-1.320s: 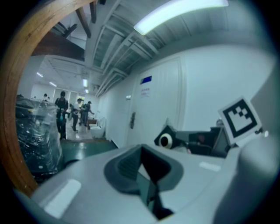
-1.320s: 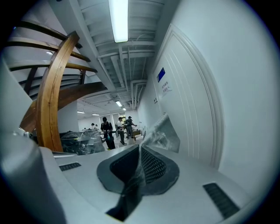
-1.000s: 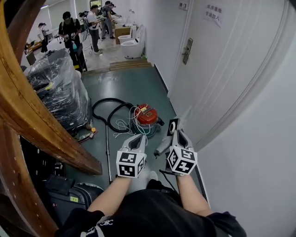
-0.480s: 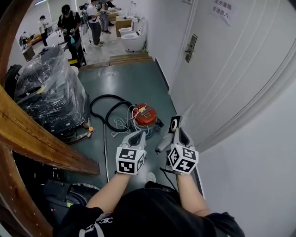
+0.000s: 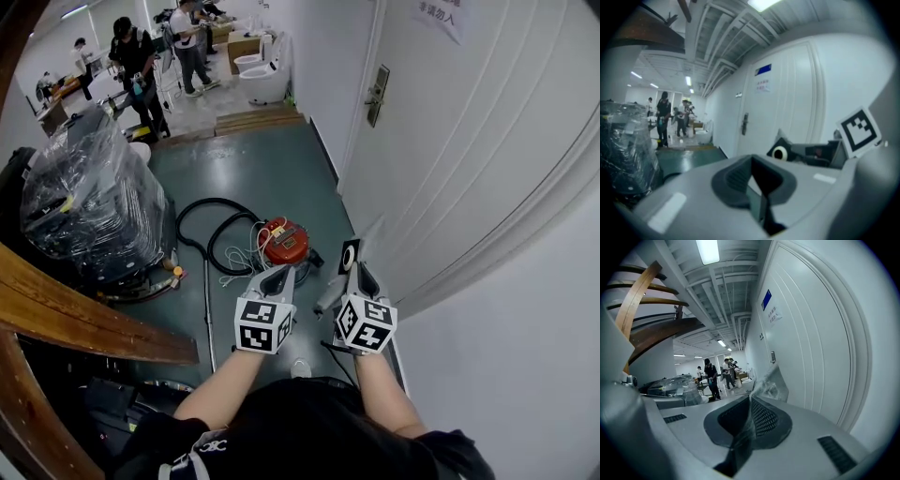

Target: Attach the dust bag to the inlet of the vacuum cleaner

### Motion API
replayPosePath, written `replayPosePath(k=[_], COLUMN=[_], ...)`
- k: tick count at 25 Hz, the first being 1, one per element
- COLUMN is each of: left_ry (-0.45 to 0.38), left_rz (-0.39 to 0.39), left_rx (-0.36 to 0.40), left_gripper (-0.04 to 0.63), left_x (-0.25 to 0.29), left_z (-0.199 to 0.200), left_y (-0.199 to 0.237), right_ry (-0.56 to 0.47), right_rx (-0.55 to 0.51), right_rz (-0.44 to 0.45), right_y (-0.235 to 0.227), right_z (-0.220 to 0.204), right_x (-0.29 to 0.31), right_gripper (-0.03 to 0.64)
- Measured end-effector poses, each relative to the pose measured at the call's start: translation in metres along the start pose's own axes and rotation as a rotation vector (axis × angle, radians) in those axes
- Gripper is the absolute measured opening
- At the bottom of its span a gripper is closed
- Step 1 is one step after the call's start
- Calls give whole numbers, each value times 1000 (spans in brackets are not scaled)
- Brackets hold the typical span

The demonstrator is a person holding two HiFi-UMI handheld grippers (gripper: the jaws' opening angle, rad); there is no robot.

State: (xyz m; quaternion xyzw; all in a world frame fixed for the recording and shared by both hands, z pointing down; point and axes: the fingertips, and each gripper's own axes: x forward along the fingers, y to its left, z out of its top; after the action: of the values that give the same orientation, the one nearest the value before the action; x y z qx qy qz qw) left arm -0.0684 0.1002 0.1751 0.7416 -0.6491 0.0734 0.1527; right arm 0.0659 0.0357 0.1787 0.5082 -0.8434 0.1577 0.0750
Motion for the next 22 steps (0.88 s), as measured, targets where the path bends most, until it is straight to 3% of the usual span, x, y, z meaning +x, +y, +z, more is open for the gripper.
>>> replayPosePath(k=[13,22], left_ry=[26,75], left_rz=[55,2], left_rx=[-1,17], left_gripper=[0,0], left_x=[45,90], left_z=[7,-5], left_y=[-1,6], right_ry=[30,74], right_rx=[35,100], right_rz=[26,-27], right_y=[-43,-66], right_z=[5,-20], right_x=[46,75], right_gripper=[11,11])
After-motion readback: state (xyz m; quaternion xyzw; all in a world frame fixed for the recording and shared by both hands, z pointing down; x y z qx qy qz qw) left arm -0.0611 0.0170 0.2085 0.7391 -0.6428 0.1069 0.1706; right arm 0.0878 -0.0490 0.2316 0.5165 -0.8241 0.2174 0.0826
